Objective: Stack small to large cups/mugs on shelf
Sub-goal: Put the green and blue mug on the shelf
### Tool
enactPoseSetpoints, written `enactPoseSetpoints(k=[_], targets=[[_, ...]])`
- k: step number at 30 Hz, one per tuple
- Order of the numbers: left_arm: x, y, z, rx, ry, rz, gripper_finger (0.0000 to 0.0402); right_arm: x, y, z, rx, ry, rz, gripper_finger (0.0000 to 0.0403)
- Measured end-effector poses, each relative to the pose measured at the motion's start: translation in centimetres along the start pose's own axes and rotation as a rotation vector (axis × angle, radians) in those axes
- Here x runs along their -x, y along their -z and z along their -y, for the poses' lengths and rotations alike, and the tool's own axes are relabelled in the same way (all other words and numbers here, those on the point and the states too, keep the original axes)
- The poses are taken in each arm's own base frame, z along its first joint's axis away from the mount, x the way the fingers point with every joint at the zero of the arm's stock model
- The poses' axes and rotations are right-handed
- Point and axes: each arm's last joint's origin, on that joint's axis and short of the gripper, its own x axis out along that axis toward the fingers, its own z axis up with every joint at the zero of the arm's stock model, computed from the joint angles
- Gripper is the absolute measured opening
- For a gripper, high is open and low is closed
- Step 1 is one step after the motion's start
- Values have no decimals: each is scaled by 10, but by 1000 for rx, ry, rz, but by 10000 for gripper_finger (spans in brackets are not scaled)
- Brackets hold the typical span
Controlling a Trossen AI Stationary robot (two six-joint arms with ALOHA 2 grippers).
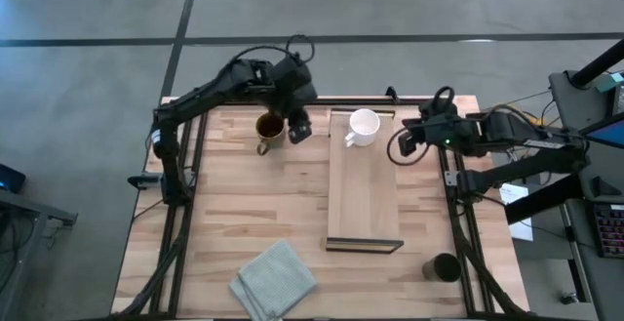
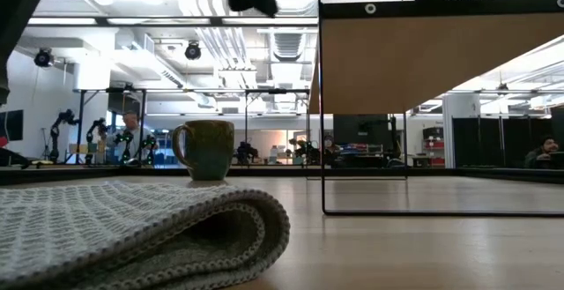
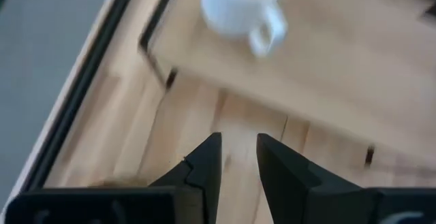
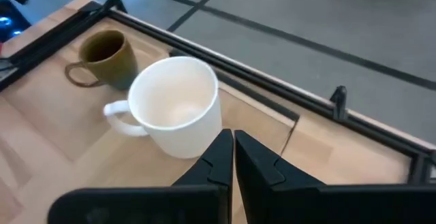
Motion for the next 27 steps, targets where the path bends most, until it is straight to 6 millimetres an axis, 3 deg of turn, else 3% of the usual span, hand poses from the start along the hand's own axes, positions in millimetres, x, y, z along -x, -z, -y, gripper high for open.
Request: enactPoseSetpoints(k=[4, 13, 20, 27], targets=[[-14, 11, -4, -4, -112, -92, 80, -2, 4, -2, -1, 6, -17, 9], [-75, 51, -26, 120, -247, -355, 80, -15, 12, -10, 36, 47, -75, 9], [-97, 70, -51, 218, -325, -402, 79, -21, 15, -13, 48, 60, -91, 9], [-102, 73, -65, 266, -297, -387, 79, -22, 16, -13, 44, 63, -94, 9]])
